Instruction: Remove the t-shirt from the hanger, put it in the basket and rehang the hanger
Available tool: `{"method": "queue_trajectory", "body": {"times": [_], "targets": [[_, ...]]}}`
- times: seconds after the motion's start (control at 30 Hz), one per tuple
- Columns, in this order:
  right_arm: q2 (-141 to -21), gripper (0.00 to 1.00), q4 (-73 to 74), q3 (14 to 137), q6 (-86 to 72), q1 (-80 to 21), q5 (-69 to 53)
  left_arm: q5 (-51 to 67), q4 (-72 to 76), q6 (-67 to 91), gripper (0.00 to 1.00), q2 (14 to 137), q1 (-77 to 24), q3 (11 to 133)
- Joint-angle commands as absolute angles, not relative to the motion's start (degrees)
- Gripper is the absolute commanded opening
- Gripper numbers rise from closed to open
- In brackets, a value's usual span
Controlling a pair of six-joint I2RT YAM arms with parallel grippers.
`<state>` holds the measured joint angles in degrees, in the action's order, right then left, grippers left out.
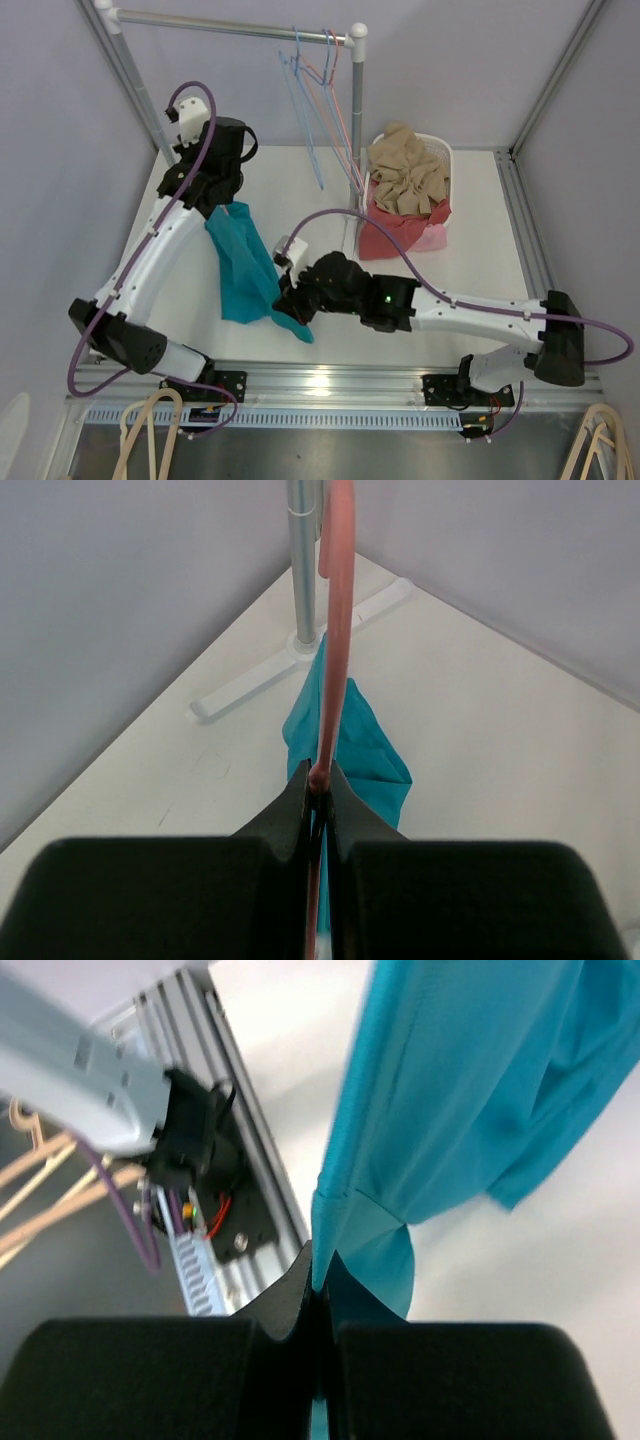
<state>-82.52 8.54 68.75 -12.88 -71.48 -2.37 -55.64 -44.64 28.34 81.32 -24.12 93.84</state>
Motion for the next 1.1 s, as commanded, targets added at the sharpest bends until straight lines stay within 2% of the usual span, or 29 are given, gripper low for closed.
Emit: {"method": "queue_trajectory", "body": {"times": [0.0, 0.23, 0.47, 0.63, 0.8, 1.07], "targets": [[-75.60, 0.00, 6.33, 63.91, -15.99, -76.10, 2.79, -59.06, -41.84, 27.60, 0.01, 84.63, -24.61, 98.52], [-71.19, 0.00, 9.05, 57.84, -20.21, -80.94, 5.98, -59.94, -39.29, 26.19, 0.01, 88.50, -24.52, 101.07], [-77.68, 0.00, 2.91, 53.96, -23.82, -81.56, 1.43, -59.59, -39.47, 25.41, 0.01, 89.91, -24.43, 105.55], [-89.54, 0.00, -1.06, 63.77, -21.46, -81.83, -6.23, -60.47, -38.59, 23.29, 0.01, 90.61, -24.43, 107.23], [-95.18, 0.00, 8.76, 77.50, -13.72, -84.46, -3.19, -61.08, -39.02, 22.94, 0.01, 91.32, -24.52, 106.44], [-97.55, 0.00, 13.35, 78.93, -13.10, -81.48, 3.94, -53.28, -44.37, 26.71, 0.01, 86.86, -24.61, 107.14]]}}
